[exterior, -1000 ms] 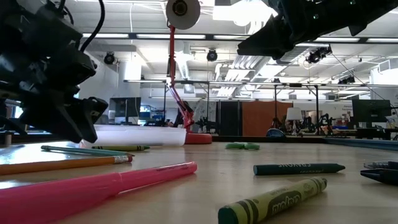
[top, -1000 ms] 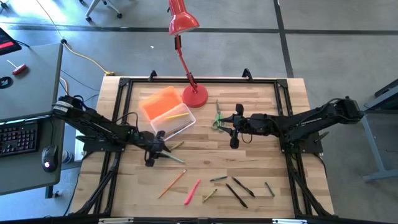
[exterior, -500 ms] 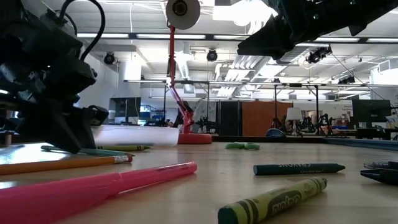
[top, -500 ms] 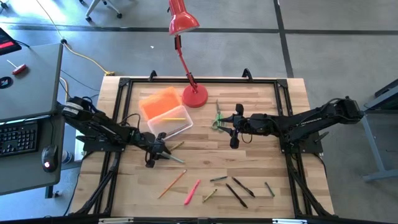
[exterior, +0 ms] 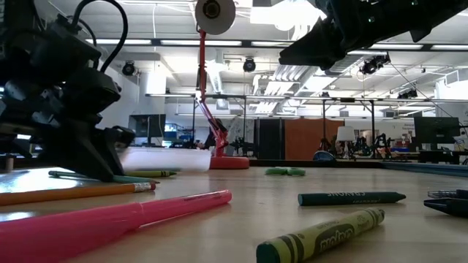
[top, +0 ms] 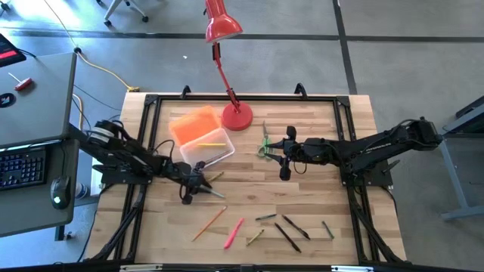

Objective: Pick & place school supplies into a supply box
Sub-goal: Put the blue pencil into the orange supply box

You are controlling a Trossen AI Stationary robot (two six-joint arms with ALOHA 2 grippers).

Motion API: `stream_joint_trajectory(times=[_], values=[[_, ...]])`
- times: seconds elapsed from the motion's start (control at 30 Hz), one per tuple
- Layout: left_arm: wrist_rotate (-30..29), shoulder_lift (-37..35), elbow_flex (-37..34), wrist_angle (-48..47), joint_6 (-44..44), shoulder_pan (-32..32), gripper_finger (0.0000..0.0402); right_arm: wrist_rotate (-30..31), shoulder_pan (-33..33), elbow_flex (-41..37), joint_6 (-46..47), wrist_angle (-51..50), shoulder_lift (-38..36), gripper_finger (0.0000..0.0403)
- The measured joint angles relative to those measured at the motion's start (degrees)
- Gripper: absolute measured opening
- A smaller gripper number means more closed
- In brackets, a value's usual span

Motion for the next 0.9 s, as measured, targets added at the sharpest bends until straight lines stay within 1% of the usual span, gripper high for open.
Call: stream_joint_trajectory(times=[0.1,0.2,0.3,0.33,0.4,0.57,0.67,0.77,0.9], values=[[-0.2,2.0,0.3,2.4,-0.7,0.0,0.0073,0.0,0.0,0.0,0.0,0.0,0.0,0.0119],[0.8,2.8,1.1,2.7,-1.1,0.0,0.0037,-0.1,0.0,0.0,-0.1,0.0,0.0,0.0119],[1.6,3.4,2.7,2.0,-1.1,0.0,0.0022,-0.2,0.0,0.0,-0.1,0.0,0.0,0.0119],[1.6,3.5,3.2,1.8,-1.1,0.0,0.0023,-0.2,0.0,0.0,-0.1,0.0,0.0,0.0119],[1.6,3.5,4.2,1.1,-1.1,0.0,0.0038,-0.2,0.0,0.0,-0.1,0.0,0.0,0.0119],[1.4,3.6,6.6,-1.4,-2.0,0.0,0.0107,-0.2,0.0,0.0,-0.1,0.0,0.0,0.0119],[1.4,3.6,8.2,-4.4,-3.0,0.0,0.0135,-0.2,0.0,0.0,-0.1,0.0,0.0,0.0119],[1.4,3.5,9.3,-6.6,-3.3,0.0,0.0145,-0.2,0.0,0.0,-0.1,0.0,0.0,0.0119],[2.3,3.5,9.8,-6.9,-4.3,0.0,0.0141,-0.2,0.0,0.0,-0.1,-0.1,0.0,0.0119]])
